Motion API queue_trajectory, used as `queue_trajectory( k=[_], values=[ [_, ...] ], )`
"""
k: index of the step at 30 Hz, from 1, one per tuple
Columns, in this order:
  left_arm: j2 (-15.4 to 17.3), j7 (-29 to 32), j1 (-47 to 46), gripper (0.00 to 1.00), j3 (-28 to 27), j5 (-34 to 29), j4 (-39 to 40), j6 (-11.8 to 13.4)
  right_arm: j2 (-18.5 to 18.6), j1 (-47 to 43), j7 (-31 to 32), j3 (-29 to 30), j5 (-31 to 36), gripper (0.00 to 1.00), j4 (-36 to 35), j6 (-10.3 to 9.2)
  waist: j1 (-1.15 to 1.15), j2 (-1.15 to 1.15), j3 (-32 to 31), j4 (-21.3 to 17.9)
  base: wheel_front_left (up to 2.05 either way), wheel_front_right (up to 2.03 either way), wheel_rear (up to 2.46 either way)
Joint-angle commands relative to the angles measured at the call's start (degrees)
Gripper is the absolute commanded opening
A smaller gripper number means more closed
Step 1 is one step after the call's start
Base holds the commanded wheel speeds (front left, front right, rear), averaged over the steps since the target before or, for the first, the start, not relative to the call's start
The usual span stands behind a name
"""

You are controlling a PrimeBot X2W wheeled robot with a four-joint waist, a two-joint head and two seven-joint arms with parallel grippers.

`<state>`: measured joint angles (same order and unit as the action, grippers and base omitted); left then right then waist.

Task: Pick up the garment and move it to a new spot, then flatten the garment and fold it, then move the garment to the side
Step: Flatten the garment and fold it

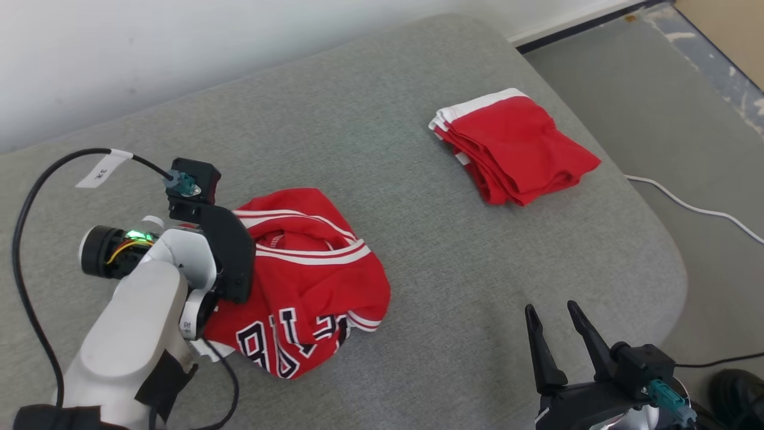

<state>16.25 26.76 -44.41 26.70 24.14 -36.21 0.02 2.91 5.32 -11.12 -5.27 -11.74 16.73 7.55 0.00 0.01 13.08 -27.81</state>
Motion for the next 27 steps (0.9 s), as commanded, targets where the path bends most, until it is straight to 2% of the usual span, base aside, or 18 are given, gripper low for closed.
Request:
queue_trajectory(
  k=[1, 7, 13, 16, 18, 22, 24, 27],
  values=[
    [-0.5, -1.5, 0.8, 0.00, -0.4, 0.5, 0.7, 0.2, 0.0, 0.5, -0.1, -0.1, 0.2, 1.00, 0.0, -0.14, 0.00, -0.01, -0.5, 1.1, 0.00, 0.00, 0.00],
    [-1.3, -13.5, -0.8, 0.00, -2.6, 0.1, 4.9, 1.4, 0.0, 0.4, 0.3, 0.0, 0.8, 1.00, -0.3, -0.14, 0.00, -0.01, -1.6, 3.6, 0.00, 0.00, 0.00],
    [-1.6, -29.1, -4.0, 0.00, -5.4, -0.6, 12.1, 0.7, 0.0, 0.1, 1.1, 0.2, 1.5, 1.00, -0.8, -0.14, 0.00, -0.01, -3.5, 6.2, 0.00, 0.00, 0.00],
    [-1.5, -34.5, -5.0, 0.00, -6.9, -0.1, 16.9, 0.3, 0.0, -0.4, 1.4, 0.3, 1.8, 1.00, -0.9, -0.14, 0.00, -0.01, -4.7, 7.4, 0.00, 0.00, 0.00],
    [-1.1, -36.3, -5.1, 0.00, -7.5, 0.0, 20.3, 0.4, 0.0, -0.8, 1.9, 0.4, 2.2, 1.00, -1.1, -0.14, 0.00, -0.01, -5.6, 8.3, 0.00, 0.00, 0.00],
    [0.2, -35.9, -5.3, 0.00, -8.2, 0.1, 25.0, 0.6, 0.0, -1.0, 2.2, 0.5, 2.4, 1.00, -1.4, -0.14, 0.00, -0.01, -6.7, 9.4, 0.00, 0.00, 0.00],
    [1.2, -34.4, -5.8, 0.00, -8.9, 0.6, 27.9, 0.8, 0.0, -1.5, 2.4, 0.4, 2.5, 1.00, -1.7, -0.14, 0.00, -0.01, -7.3, 10.2, 0.00, 0.00, 0.00],
    [2.7, -31.8, -7.5, 0.00, -9.5, 1.9, 31.6, -0.5, 0.0, -1.9, 2.9, -0.1, 2.3, 1.00, -2.0, -0.14, 0.00, -0.01, -7.8, 11.0, 0.00, 0.00, 0.00]
  ],
)
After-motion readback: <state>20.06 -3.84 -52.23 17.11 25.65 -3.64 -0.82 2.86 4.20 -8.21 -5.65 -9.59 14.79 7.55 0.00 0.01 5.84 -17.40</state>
